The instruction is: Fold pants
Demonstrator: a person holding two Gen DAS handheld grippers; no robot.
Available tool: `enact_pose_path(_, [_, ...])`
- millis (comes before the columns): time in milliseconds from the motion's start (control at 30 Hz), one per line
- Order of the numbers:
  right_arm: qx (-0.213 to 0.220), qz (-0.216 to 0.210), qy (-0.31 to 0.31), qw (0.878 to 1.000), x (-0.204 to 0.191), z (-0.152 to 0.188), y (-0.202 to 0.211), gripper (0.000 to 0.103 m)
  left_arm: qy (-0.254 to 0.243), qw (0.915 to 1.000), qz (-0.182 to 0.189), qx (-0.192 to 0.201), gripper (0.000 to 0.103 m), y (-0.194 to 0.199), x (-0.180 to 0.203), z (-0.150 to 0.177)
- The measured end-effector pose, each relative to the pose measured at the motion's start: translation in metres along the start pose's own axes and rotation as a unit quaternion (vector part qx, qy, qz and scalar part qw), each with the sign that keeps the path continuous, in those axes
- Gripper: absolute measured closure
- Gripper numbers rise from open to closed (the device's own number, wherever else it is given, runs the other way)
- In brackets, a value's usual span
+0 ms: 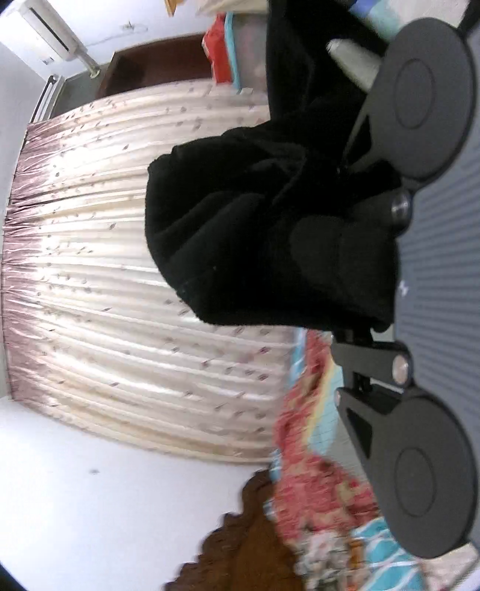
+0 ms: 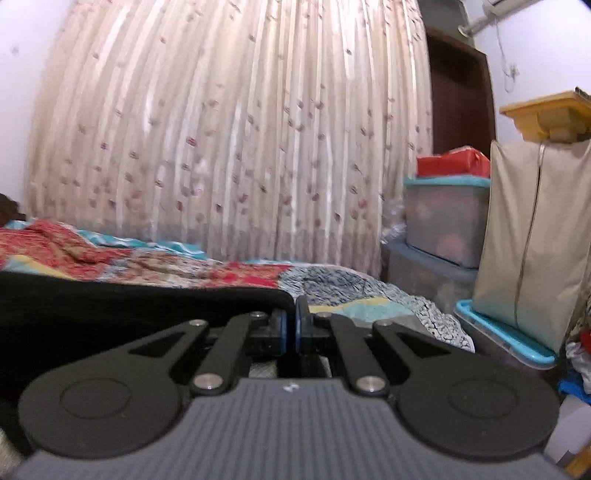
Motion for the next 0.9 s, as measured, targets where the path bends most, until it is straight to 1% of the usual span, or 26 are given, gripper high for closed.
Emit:
enact_pose_path(33, [-0.007,-0.012,0.003,1.0,0.003,0.015,0.015,0.096,0.012,0.9995,0.013,-0.025,0.083,0.011,-0.002,0.018])
enact_pose_path(67, [-0.021,-0.024,0.01,0.999,0.007,0.036,0.028,0.096,0.025,0.998,0.022,-0.055,0.083,0.02,-0.006,0.038])
enact_pose_path(100, [-0.038,-0.03,0.018,0.999,0.009,0.059,0.04,0.096,0.042,0.9938,0.03,-0.099,0.083,0.031,-0.012,0.066])
enact_pose_path(133, [-0.057,-0.035,0.025,0.997,0.01,0.081,0.047,0.096,0.056,0.9887,0.036,-0.134,0.083,0.039,-0.016,0.089])
enact_pose_path(200, [-0.109,-0.047,0.031,0.992,0.01,0.141,0.066,0.096,0.07,0.9748,0.029,-0.21,0.083,0.055,-0.025,0.14])
enact_pose_path(233, [-0.136,-0.049,0.031,0.989,0.007,0.165,0.072,0.096,0.076,0.9646,0.022,-0.252,0.082,0.065,-0.028,0.169])
enact_pose_path(267, [-0.169,-0.052,0.029,0.984,0.005,0.197,0.08,0.096,0.082,0.9557,0.019,-0.282,0.08,0.075,-0.03,0.19])
enact_pose_path(300, [-0.193,-0.053,0.029,0.979,0.0,0.217,0.085,0.096,0.088,0.949,0.015,-0.303,0.069,0.084,-0.033,0.206])
enact_pose_path(333, [-0.218,-0.052,0.033,0.974,-0.003,0.242,0.091,0.096,0.093,0.9434,0.008,-0.318,0.051,0.095,-0.036,0.218])
enact_pose_path(367, [-0.235,-0.051,0.036,0.97,-0.007,0.257,0.096,0.096,0.095,0.9401,-0.002,-0.327,0.044,0.103,-0.041,0.225])
enact_pose_path(400, [-0.248,-0.051,0.037,0.967,-0.012,0.268,0.101,0.096,0.099,0.9391,-0.01,-0.329,0.039,0.112,-0.043,0.229])
enact_pose_path(467, [-0.258,-0.05,0.043,0.964,-0.018,0.275,0.108,0.096,0.115,0.9366,-0.009,-0.331,0.035,0.123,-0.046,0.227])
enact_pose_path(500, [-0.257,-0.048,0.045,0.964,-0.019,0.273,0.111,0.096,0.121,0.9343,-0.011,-0.335,0.024,0.126,-0.047,0.226])
enact_pose_path(533, [-0.255,-0.047,0.044,0.965,-0.019,0.269,0.11,0.096,0.127,0.9323,-0.02,-0.338,0.017,0.13,-0.051,0.226])
enact_pose_path(567, [-0.253,-0.047,0.042,0.966,-0.018,0.266,0.108,0.096,0.134,0.9315,-0.026,-0.337,0.017,0.129,-0.065,0.223])
enact_pose_path(633, [-0.247,-0.042,0.044,0.967,-0.013,0.26,0.106,0.096,0.161,0.9264,-0.026,-0.339,0.017,0.135,-0.08,0.221])
enact_pose_path(667, [-0.244,-0.039,0.044,0.968,-0.011,0.259,0.11,0.096,0.179,0.9223,-0.026,-0.342,0.017,0.134,-0.087,0.22])
enact_pose_path(700, [-0.242,-0.036,0.043,0.969,-0.011,0.26,0.122,0.096,0.2,0.9165,-0.024,-0.346,0.017,0.137,-0.092,0.221])
enact_pose_path(800, [-0.24,-0.03,0.048,0.969,-0.003,0.264,0.129,0.096,0.251,0.902,-0.01,-0.351,0.016,0.139,-0.096,0.221])
enact_pose_path(833, [-0.24,-0.026,0.051,0.969,0.002,0.265,0.13,0.096,0.262,0.8987,0.0,-0.352,0.015,0.137,-0.095,0.22])
enact_pose_path(900, [-0.24,-0.013,0.051,0.969,0.008,0.266,0.129,0.096,0.277,0.895,0.018,-0.349,0.013,0.134,-0.088,0.215])
Point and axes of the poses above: each gripper's, at about its wrist camera, not at the fingertips, and y roughly against the way its jaws point, x to its right, z to its underside, the point moved 10 cm from there along -y, roughly the way its jaws point, and after that the axes turned 2 degrees about z, right-handed, at the moved point
